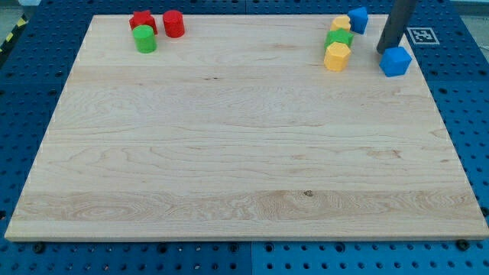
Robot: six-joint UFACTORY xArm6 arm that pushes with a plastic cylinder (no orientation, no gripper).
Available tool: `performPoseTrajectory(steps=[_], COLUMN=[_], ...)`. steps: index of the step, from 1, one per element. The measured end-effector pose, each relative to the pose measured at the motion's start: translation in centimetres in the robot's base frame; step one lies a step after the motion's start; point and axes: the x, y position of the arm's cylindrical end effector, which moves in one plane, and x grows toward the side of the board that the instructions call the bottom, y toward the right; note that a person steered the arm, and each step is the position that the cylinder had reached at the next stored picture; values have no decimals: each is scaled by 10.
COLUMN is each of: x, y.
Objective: Push the blue cube towards the top center
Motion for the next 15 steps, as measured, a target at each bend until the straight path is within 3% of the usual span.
performPoseTrajectory(steps=[8, 12, 15], x=[59, 109, 113], y=[51, -22, -82])
